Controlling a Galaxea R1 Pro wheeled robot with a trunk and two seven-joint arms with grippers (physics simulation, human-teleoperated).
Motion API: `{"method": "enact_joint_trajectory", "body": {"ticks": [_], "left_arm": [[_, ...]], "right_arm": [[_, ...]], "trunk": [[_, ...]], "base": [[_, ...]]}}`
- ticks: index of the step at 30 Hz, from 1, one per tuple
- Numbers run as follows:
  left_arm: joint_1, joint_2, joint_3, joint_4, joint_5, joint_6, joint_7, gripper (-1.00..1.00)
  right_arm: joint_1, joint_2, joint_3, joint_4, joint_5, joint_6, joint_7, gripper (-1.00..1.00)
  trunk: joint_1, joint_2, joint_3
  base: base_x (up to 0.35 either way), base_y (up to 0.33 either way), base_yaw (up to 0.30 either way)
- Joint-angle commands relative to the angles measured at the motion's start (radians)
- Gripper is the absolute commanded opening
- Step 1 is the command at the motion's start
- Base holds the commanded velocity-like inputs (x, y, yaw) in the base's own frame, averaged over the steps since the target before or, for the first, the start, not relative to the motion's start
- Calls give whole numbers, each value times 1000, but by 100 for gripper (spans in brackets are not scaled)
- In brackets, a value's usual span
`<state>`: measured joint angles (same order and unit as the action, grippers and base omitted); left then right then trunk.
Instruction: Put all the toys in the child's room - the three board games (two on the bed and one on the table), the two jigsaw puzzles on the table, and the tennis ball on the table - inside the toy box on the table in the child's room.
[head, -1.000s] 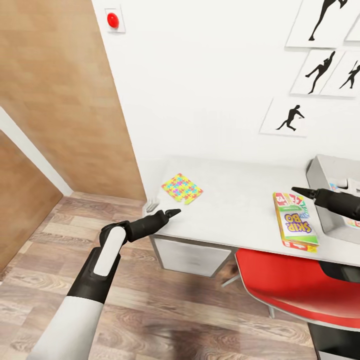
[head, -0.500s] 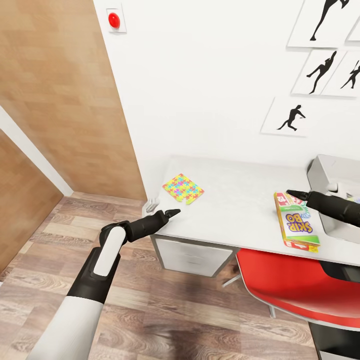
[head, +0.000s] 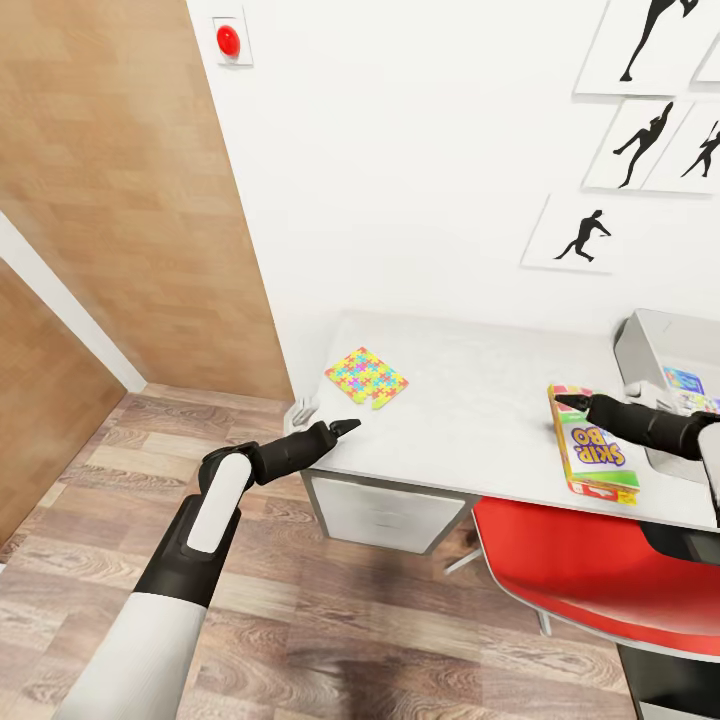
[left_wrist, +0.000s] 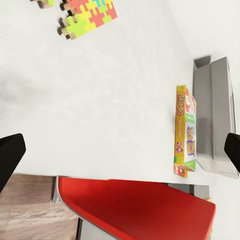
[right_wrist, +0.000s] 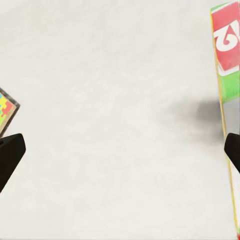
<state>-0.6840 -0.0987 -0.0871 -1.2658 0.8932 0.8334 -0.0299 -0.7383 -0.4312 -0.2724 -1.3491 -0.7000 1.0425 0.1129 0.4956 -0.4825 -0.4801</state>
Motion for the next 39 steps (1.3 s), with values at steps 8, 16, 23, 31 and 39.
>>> {"method": "enact_joint_trajectory", "body": {"ticks": [8, 16, 23, 31, 39], "left_arm": [[0, -1, 1, 0, -3, 4, -3, 100], [0, 2, 2, 0, -3, 4, -3, 100], [0, 4, 2, 0, -3, 4, -4, 100], [0, 5, 3, 0, -3, 4, -4, 100], [0, 6, 3, 0, -4, 4, -4, 100]], "right_arm": [[-21, 4, 32, 58, 11, 5, -2, 100], [-31, 14, 52, 87, 11, 5, -7, 100], [-34, 19, 64, 94, 11, 2, -8, 100], [-34, 21, 84, 95, 11, -1, -9, 100], [-35, 21, 95, 95, 11, -2, -10, 100]], "trunk": [[0, -1, -1], [0, -1, -1], [0, -1, -1], [0, -1, -1], [0, -1, -1]], "base": [[0, 0, 0], [1, 2, 0], [63, 100, 0], [125, 207, 0], [147, 245, 0]]}}
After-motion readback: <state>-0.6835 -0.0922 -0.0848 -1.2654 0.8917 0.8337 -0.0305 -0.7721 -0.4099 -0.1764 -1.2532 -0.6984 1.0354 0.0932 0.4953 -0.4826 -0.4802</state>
